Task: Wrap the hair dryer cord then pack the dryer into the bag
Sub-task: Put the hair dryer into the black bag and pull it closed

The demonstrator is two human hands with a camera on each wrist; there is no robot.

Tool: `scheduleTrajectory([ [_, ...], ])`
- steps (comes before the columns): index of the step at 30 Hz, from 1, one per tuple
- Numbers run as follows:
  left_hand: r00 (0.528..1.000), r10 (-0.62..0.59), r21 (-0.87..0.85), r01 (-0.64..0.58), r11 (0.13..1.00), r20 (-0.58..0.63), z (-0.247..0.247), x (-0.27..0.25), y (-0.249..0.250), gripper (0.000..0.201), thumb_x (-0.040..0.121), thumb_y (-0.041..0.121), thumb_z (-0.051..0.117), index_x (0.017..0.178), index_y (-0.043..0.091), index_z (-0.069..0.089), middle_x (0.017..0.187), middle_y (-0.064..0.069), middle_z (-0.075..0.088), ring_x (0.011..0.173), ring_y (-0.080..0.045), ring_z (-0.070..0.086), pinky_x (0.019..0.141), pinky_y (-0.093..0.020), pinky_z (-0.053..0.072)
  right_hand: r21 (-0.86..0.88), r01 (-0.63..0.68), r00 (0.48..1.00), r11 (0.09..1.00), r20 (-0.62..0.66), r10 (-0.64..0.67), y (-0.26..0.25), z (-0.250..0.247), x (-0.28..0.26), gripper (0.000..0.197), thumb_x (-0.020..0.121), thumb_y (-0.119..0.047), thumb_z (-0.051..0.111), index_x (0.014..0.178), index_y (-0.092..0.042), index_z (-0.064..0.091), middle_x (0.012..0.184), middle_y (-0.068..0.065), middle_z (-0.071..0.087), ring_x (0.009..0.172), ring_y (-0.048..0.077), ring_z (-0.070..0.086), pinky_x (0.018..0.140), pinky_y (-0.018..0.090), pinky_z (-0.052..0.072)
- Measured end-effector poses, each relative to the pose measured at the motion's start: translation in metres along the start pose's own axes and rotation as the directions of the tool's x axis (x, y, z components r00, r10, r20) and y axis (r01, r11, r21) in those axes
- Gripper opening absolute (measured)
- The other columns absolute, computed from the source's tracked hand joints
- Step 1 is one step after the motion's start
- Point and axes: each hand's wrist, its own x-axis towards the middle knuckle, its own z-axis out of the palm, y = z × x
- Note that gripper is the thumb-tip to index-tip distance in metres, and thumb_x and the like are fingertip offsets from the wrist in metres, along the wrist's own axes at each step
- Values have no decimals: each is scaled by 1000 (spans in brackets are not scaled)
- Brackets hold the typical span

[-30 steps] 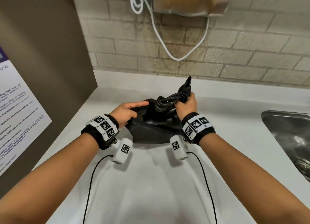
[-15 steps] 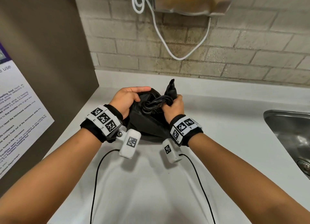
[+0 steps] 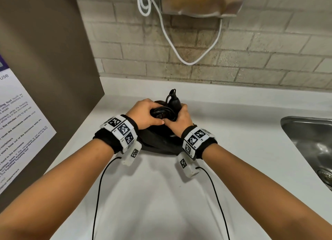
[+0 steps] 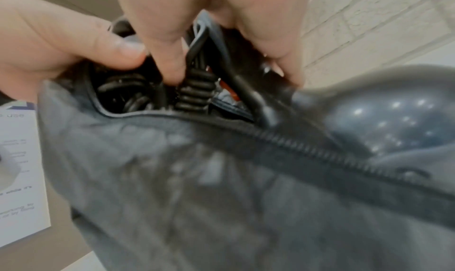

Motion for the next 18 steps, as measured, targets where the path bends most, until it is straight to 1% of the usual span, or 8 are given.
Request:
scheduleTrajectory([
  [2,999,-17,-15,17,1000,-47,0,2,-2,59,73,25,77,128,24,55,115,-9,54,113,-24,53,101,-32,41,-12,13,996,1000,83,-12,0,-8,0,64,73,-14,74,120,-4,32,114,8,51,103,17,53,88,26,43],
  [5,998,-42,-4,42,999,-49,2,6,4,74,69,43,76,135,40,43,109,-3,49,112,-21,50,101,-34,40,-38,51,984,998,172,-44,1,-15,-3,66,77,-3,67,129,-4,27,115,6,49,111,20,52,90,24,40],
  [7,997,-48,3,49,999,-57,6,7,8,69,68,49,75,130,44,46,102,1,48,107,-20,52,94,-32,42,-52,80,962,995,264,-64,1,-21,-7,72,79,5,58,137,-7,19,116,5,50,111,19,52,91,24,42],
  [8,996,-53,-1,53,999,-69,7,8,9,66,69,50,74,129,43,48,101,2,49,106,-20,53,92,-31,42,-44,97,948,994,308,-78,3,-25,-7,73,79,8,54,140,-8,18,115,3,49,109,14,51,90,19,42],
  [10,996,-53,2,53,999,-74,9,9,9,63,71,50,72,129,43,48,101,3,50,107,-19,53,93,-31,41,-167,121,934,979,353,-56,11,-39,-5,66,79,7,51,138,-13,29,116,2,48,110,12,51,92,14,40],
  [12,997,-53,29,55,998,-60,9,11,6,63,72,52,70,130,45,46,104,3,49,109,-19,52,95,-34,42,-494,63,946,867,305,105,29,-52,-3,58,81,-3,49,134,-24,40,129,11,40,122,30,41,104,30,37],
  [14,997,-50,60,53,997,-55,9,11,4,63,74,54,68,131,44,45,109,4,47,111,-20,50,97,-36,41,-661,-69,917,747,252,308,48,-60,-1,60,82,-9,49,134,-36,34,131,14,38,121,37,38,102,39,37],
  [18,996,41,178,-27,984,-74,8,12,5,60,75,52,67,130,34,49,138,11,35,120,-22,37,97,-33,37,-434,-208,834,877,389,391,60,-61,4,70,78,0,53,132,-36,27,114,13,56,96,29,56,78,33,49],
])
